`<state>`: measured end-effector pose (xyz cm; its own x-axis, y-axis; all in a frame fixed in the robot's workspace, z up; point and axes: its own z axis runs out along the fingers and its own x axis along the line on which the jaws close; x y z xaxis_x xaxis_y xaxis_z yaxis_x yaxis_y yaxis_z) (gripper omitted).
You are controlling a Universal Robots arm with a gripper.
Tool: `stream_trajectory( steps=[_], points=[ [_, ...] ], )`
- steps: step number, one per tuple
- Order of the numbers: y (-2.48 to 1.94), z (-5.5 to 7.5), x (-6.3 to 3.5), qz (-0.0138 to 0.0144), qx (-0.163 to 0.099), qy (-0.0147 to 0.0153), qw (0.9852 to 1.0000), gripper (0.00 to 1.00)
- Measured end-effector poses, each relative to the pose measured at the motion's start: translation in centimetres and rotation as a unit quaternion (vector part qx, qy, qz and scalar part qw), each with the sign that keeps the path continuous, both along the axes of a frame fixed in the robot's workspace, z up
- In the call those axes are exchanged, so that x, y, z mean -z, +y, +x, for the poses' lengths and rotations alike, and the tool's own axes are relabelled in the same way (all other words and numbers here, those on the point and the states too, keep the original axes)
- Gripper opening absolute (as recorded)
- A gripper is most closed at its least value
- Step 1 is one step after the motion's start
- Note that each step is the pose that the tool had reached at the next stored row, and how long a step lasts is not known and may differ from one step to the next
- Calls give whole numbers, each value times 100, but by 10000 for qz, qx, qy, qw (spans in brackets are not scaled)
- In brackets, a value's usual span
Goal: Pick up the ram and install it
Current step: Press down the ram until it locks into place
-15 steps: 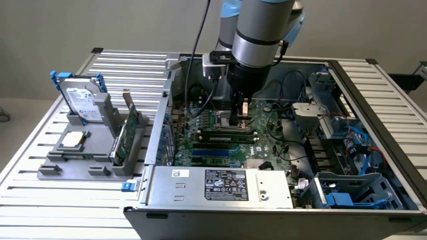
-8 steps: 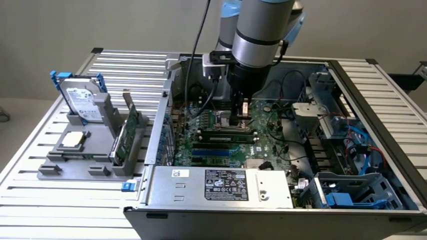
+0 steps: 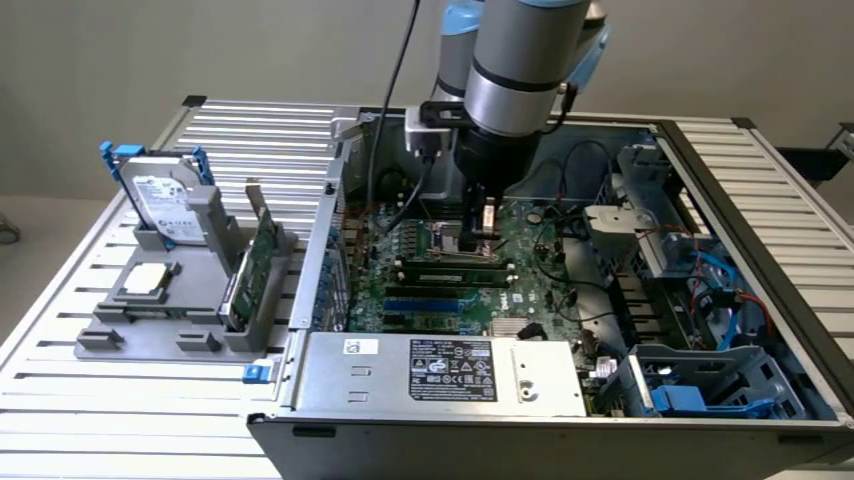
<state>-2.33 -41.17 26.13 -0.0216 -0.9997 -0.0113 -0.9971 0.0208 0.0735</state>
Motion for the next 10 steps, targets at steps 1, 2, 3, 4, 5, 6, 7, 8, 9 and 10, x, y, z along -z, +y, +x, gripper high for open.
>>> stream_trajectory(
  steps=[1, 2, 3, 4, 5, 6, 7, 8, 9, 10],
  points=[
    [0, 0, 2, 0, 90, 0, 10000, 11],
    [0, 0, 5, -1, 182, 0, 9998, 11],
    [0, 0, 7, 0, 272, 0, 9996, 11],
    [0, 0, 10, -1, 362, 1, 9993, 11],
    [0, 0, 12, 0, 452, 0, 9990, 11],
    [0, 0, 14, -1, 542, 1, 9985, 11],
    [0, 0, 17, 0, 631, 0, 9980, 11],
    [0, 0, 19, 0, 721, 0, 9974, 11],
    [0, 0, 21, -1, 819, 1, 9966, 11],
    [0, 0, 23, -1, 909, 1, 9959, 11]
  ],
)
